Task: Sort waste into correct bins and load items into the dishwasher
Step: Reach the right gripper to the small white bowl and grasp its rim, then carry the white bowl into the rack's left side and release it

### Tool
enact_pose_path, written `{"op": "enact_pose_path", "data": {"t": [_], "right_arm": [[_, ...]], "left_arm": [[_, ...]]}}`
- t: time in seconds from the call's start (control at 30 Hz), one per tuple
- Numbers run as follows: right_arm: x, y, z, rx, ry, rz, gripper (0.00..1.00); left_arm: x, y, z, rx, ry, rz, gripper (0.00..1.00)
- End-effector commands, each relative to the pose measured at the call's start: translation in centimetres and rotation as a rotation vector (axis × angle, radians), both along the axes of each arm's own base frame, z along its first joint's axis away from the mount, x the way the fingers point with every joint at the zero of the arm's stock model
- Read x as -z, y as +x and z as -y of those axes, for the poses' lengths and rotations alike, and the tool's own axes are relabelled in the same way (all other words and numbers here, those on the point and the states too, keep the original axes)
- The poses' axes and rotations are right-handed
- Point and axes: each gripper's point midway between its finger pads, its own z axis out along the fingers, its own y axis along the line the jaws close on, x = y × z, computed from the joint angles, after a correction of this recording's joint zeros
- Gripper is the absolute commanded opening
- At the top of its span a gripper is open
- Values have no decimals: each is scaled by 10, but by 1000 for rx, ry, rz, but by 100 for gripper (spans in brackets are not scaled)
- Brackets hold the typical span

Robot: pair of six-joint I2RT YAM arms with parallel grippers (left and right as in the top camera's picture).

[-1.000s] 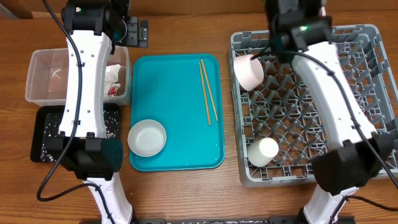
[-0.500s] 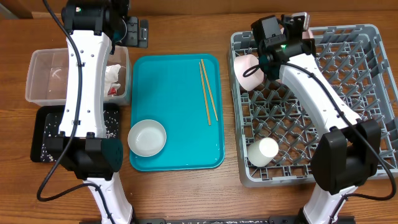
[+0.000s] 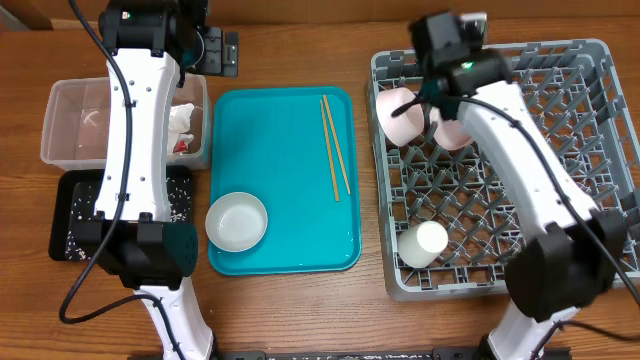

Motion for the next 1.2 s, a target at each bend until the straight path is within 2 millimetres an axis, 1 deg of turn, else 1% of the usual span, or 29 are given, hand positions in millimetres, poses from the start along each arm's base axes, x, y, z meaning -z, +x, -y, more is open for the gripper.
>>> {"op": "enact_pose_path", "data": {"t": [0.0,0.03,0.07,0.13,0.17,0.2,0.27,0.33,0.37,0.47,0.57,0.6,0.7,0.8,0.87,0.93,1.0,1.1,1.17], "right_arm": [[-67,-13,-75,-275,415,97,90],[-70,-18,-95,-351,504,81,89],[-72,-23,-115,-425,588,59,85],[-66,-34,-153,-544,717,-4,79],[-59,-39,-170,-586,760,-41,77],[-47,-45,-186,-594,794,-82,77],[-20,-55,-211,-598,809,-152,75],[10,-67,-239,-624,809,-221,72],[30,-75,-254,-625,804,-261,71],[82,-95,-287,-611,763,-350,68],[122,-117,-316,-655,733,-430,67],[134,-123,-323,-668,718,-452,67],[161,-138,-341,-727,668,-493,66],[175,-153,-353,-807,621,-523,62],[181,-154,-352,-802,587,-519,55],[185,-153,-349,-788,549,-508,41],[193,-150,-344,-770,513,-503,34],[207,-151,-342,-754,499,-527,32],[209,-152,-342,-756,507,-537,31]], "left_arm": [[-14,0,-1,8,12,36,100],[-14,0,-1,8,12,36,100],[-14,0,-1,8,12,36,100],[-14,0,-1,8,12,36,100],[-14,0,-1,8,12,36,100],[-14,0,-1,8,12,36,100],[-14,0,-1,8,12,36,100],[-14,0,-1,8,12,36,100],[-14,0,-1,8,12,36,100],[-14,0,-1,8,12,36,100],[-14,0,-1,8,12,36,100],[-14,0,-1,8,12,36,100],[-14,0,-1,8,12,36,100],[-14,0,-1,8,12,36,100],[-14,0,-1,8,12,36,100],[-14,0,-1,8,12,36,100],[-14,0,-1,8,12,36,100],[-14,0,-1,8,12,36,100],[-14,0,-1,8,12,36,100]]}}
